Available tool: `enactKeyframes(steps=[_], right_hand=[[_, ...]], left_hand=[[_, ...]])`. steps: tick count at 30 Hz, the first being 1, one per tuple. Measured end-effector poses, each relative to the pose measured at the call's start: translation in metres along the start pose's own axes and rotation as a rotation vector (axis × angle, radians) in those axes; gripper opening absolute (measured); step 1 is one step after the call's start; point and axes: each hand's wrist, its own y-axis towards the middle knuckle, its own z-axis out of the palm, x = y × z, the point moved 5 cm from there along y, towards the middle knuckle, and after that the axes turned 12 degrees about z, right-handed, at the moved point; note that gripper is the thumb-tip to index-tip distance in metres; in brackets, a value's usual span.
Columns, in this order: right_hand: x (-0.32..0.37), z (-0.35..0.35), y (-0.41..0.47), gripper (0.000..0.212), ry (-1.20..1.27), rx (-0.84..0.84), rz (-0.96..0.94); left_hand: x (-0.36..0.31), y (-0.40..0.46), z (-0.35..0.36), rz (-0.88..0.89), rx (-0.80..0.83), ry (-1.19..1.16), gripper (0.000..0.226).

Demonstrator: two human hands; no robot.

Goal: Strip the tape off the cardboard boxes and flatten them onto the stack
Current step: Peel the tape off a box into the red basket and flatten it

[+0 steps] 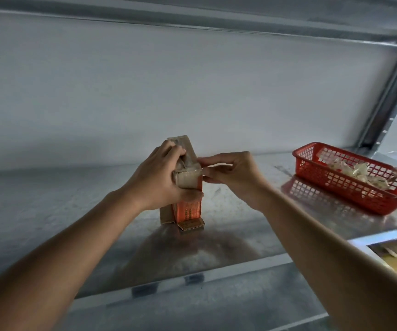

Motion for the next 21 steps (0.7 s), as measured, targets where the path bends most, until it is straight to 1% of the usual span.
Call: enactKeyframes(steps=[2, 4, 7, 8, 11, 15, 18, 21], right_hand=[[-0.007, 0.003, -0.003, 0.018, 0.128, -0.042, -0.032], [-0.012, 0.006, -0.005, 0.015, 0.182, -0.083, -0.046], [-0.015, 0.013, -0.006, 0.010, 0.165, -0.139, -0.051], [-0.016, 0.017, -0.005, 0.008, 0.144, -0.145, -0.047], [-0.016, 0.022, 0.000, 0.011, 0.037, -0.160, -0.050], [-0.006, 0.031, -0.002, 0.023, -0.181, -0.163, -0.164], [-0.003, 0.037, -0.002, 0.015, -0.358, -0.156, -0.237], [0.000, 0.036, -0.002, 0.013, -0.598, -0.103, -0.256]], left_hand=[[0.001, 0.000, -0.001, -0.004, 0.000, -0.013, 0.117], [0.004, 0.000, 0.000, -0.021, 0.022, -0.053, 0.117], [0.012, -0.001, -0.002, -0.039, 0.064, -0.129, 0.125], [0.014, -0.002, -0.003, -0.046, 0.078, -0.146, 0.125], [0.016, -0.002, -0.006, -0.060, 0.105, -0.169, 0.120], [0.016, -0.001, -0.006, -0.069, 0.116, -0.184, 0.121], [0.019, -0.003, -0.006, -0.085, 0.112, -0.209, 0.122], [0.016, -0.001, -0.008, -0.076, 0.138, -0.141, 0.124]])
